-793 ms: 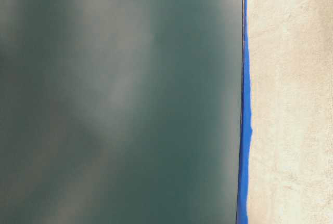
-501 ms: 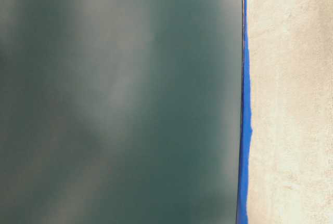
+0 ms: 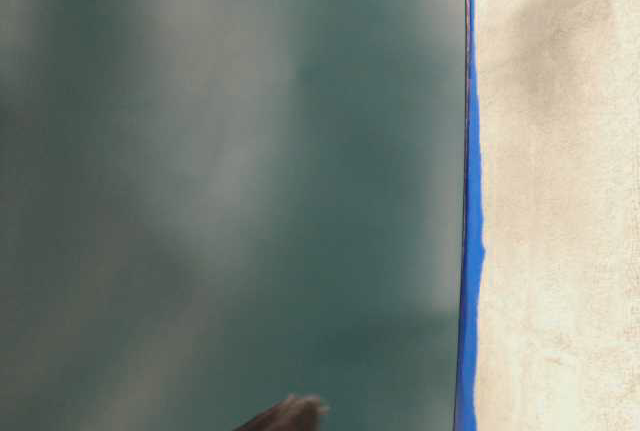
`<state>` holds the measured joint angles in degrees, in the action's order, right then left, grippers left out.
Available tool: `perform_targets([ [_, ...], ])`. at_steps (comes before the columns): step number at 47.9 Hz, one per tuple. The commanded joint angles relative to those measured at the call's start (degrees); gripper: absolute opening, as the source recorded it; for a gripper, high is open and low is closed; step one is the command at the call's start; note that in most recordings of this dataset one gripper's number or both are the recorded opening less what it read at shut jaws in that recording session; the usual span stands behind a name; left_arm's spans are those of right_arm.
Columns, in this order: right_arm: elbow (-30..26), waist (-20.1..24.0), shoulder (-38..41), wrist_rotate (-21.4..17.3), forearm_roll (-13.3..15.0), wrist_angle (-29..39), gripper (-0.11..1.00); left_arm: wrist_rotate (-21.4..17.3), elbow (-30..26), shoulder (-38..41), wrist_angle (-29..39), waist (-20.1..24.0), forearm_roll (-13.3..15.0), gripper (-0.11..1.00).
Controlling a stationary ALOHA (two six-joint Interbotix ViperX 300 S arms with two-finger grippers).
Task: Fold a bath towel.
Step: 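Move both grippers to the far corners of the green towel and grasp them, then lift the far corners with both grippers and fold them toward the near edge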
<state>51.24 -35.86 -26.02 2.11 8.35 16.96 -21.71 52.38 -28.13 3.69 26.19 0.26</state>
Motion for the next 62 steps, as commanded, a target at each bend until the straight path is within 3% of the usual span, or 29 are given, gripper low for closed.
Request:
perform_targets([
  [1, -3.3, -3.1, 5.2, 0.0, 3.3, -0.8, 0.26, -1.8, -2.5, 4.5, -0.3, 2.2, -0.2, 0.70],
  [5, -5.3, -5.2, 10.7, 0.1, 5.9, -2.0, 0.51, -3.3, -3.8, 8.7, -0.6, 4.3, -0.2, 0.85],
  [9, -6.7, -6.8, 15.5, 0.1, 7.3, -3.7, 0.67, -3.5, -4.9, 14.0, -1.6, 6.4, -0.1, 0.83],
  [16, -8.9, -8.8, 24.4, 0.1, 8.6, -7.2, 0.62, -3.6, -6.2, 22.9, -5.0, 8.3, -0.1, 0.82],
  [26, -11.3, -10.2, 32.8, 0.1, 9.3, -9.4, 0.63, -4.0, -8.6, 32.3, -8.5, 11.2, 0.1, 0.82],
  [40, -11.0, -12.7, 35.3, 0.1, 9.3, -12.4, 0.61, -3.4, -9.9, 37.2, -7.8, 15.6, 0.1, 0.78],
  [43, -10.9, -12.6, 35.3, 0.1, 9.3, -12.1, 0.59, -3.5, -9.9, 38.4, -6.6, 15.8, 0.2, 0.72],
  [46, -10.6, -12.6, 35.3, 0.1, 9.3, -11.8, 0.52, -3.8, -9.9, 39.3, -5.2, 15.8, 0.2, 0.57],
  [51, -10.3, -12.6, 35.0, -0.1, 9.2, -9.8, 0.26, -4.0, -9.9, 39.1, -2.5, 15.8, 0.2, 0.26],
  [54, -10.0, -12.6, 34.8, -0.2, 9.1, -8.6, 0.07, -4.0, -9.9, 38.5, -1.2, 15.8, 0.2, 0.12],
  [56, -9.8, -12.6, 34.6, -0.4, 9.1, -7.8, 0.02, -3.7, -9.9, 37.6, -0.5, 15.8, 0.2, 0.05],
  [62, -8.9, -12.6, 32.2, -1.0, 9.1, -6.1, 0.02, -4.0, -10.3, 33.0, 1.8, 15.8, 0.2, 0.05],
])
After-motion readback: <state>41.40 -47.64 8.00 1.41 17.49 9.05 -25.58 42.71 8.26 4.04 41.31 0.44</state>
